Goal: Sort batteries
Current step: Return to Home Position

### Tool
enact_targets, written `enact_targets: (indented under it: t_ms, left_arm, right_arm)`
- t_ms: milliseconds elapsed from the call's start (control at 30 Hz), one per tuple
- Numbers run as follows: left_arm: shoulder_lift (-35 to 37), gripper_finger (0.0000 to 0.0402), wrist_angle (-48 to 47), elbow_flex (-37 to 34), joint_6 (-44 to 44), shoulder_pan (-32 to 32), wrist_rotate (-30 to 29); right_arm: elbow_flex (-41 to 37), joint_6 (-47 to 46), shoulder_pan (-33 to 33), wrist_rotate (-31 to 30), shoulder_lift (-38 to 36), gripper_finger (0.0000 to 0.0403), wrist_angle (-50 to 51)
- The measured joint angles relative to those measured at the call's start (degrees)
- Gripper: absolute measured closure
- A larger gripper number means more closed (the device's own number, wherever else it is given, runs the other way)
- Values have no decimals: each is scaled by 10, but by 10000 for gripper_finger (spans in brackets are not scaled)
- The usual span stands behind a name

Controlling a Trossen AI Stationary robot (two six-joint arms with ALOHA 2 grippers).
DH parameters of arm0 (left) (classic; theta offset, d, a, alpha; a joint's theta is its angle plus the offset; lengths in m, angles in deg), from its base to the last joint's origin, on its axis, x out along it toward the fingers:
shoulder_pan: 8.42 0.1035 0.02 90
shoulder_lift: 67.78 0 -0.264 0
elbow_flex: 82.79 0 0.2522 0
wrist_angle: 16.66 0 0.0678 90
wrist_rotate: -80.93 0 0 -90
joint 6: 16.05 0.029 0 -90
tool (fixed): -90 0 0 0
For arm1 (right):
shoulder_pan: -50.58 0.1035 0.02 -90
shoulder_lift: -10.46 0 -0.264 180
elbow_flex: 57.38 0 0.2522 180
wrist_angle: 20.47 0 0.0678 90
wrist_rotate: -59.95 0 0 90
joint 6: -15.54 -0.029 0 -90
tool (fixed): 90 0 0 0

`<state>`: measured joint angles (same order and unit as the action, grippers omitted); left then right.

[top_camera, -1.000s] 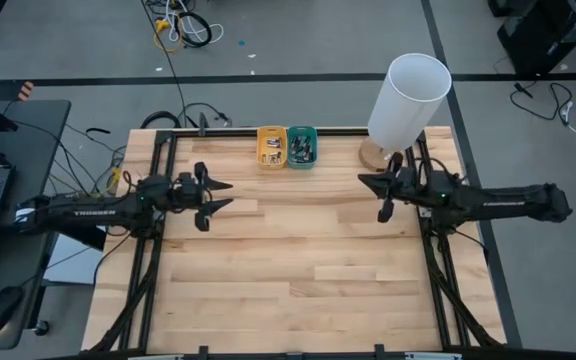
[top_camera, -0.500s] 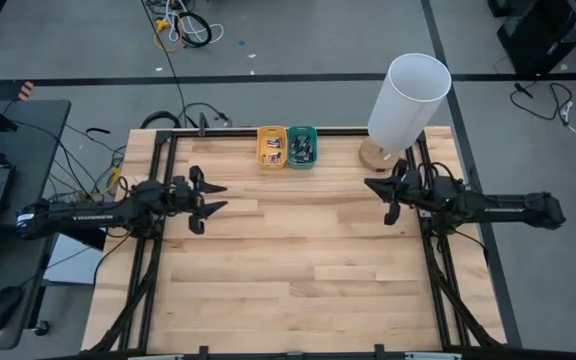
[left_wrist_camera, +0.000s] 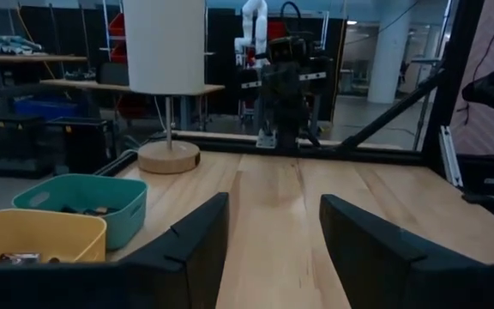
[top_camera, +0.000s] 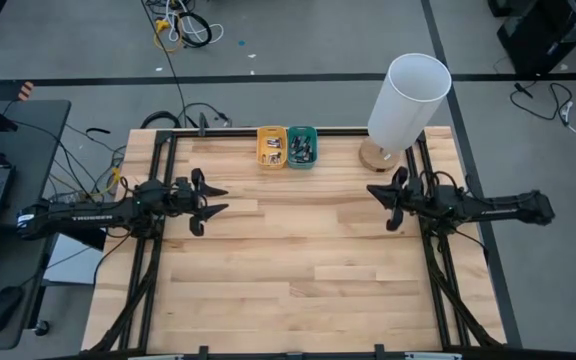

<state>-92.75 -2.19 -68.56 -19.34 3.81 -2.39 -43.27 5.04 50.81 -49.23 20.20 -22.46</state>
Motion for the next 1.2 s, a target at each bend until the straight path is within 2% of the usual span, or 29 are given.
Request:
enact_targets:
  t_ms: [100, 233, 333, 467, 633, 833, 1133, 1200]
  left_arm:
    - [0, 225, -14, 0, 0, 0, -1]
    - [0, 293, -23, 0, -2, 0, 32]
    - [11, 346, -32, 0, 1, 0, 33]
    - [45, 388, -73, 0, 0, 0, 29]
    - [119, 393, -144, 0, -3, 0, 26]
    - [242, 393, -250, 0, -1, 0, 22]
    - [250, 395, -264, 0, -10, 0, 8]
    - [246, 395, -264, 0, 1, 0, 6]
  right_arm:
    - [0, 8, 13, 0, -1, 403, 9]
    - [0, 16, 26, -8, 0, 403, 36]
    - [0, 17, 33, -20, 0, 403, 38]
    - [0, 30, 40, -44, -8, 403, 38]
    - [0, 35, 40, -50, -31, 403, 58]
    - [0, 14, 40, -68, -59, 403, 96]
    - [0, 32, 43, -80, -92, 403, 115]
    - [0, 40, 43, -67, -97, 403, 114]
